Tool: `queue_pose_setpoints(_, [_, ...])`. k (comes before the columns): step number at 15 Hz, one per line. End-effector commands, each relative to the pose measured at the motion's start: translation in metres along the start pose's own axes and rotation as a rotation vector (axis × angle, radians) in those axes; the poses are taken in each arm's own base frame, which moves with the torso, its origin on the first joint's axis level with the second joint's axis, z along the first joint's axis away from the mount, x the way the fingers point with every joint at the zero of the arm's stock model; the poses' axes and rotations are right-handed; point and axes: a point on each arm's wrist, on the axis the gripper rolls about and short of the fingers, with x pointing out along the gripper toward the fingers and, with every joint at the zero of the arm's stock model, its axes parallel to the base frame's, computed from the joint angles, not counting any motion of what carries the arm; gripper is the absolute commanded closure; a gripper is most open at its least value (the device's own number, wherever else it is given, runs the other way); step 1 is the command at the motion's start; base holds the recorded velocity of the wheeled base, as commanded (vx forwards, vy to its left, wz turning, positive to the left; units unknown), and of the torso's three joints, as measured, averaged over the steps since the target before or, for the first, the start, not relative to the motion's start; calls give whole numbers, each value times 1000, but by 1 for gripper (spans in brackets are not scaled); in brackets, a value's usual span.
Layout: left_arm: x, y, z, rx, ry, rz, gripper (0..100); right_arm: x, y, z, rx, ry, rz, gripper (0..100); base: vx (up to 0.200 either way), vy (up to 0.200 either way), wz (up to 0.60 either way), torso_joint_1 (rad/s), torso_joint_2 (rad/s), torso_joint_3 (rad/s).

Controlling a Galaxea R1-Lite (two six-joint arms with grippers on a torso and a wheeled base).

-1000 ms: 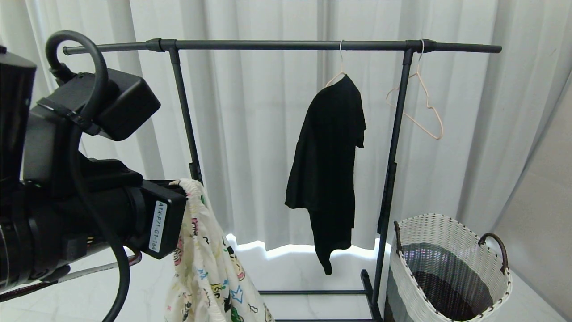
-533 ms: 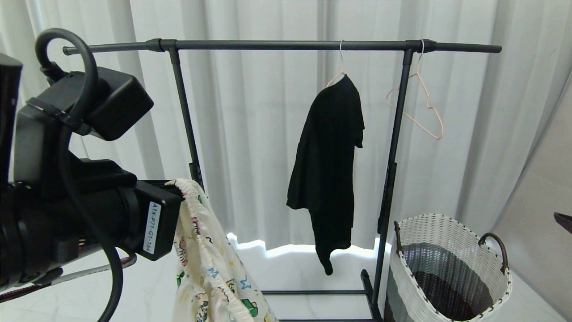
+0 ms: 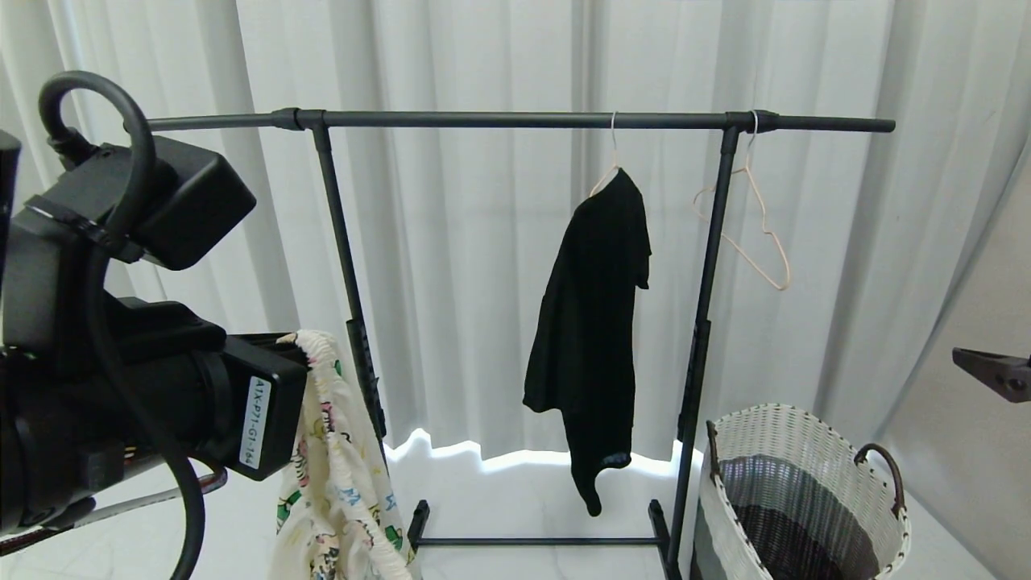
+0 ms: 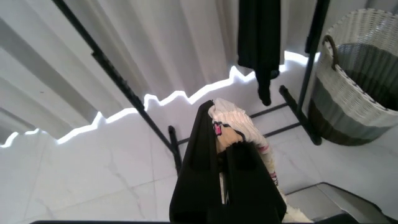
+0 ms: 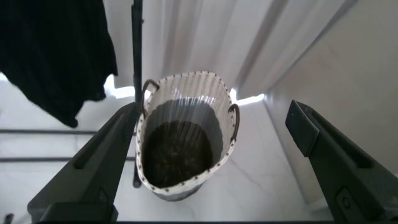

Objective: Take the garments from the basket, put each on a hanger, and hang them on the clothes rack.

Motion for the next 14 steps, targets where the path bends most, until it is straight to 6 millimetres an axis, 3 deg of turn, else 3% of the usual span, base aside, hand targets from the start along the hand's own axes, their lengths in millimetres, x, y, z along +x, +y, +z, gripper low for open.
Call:
queue_pose_setpoints(1, [0,0,-1,1,1,2,100,8,2,0,-8,23,1,0,0,0,0,188,-466,-281])
queue_pose_setpoints(5, [2,0,-1,4,5,21,100,14,5,14,-35,4,8,0,0,0,0,189,-467,-284])
queue_pose_setpoints(14, [3,-1,-4,8,11,34,100,24,10,16,-30,-22,70,0,0,0,0,201,-459,-258])
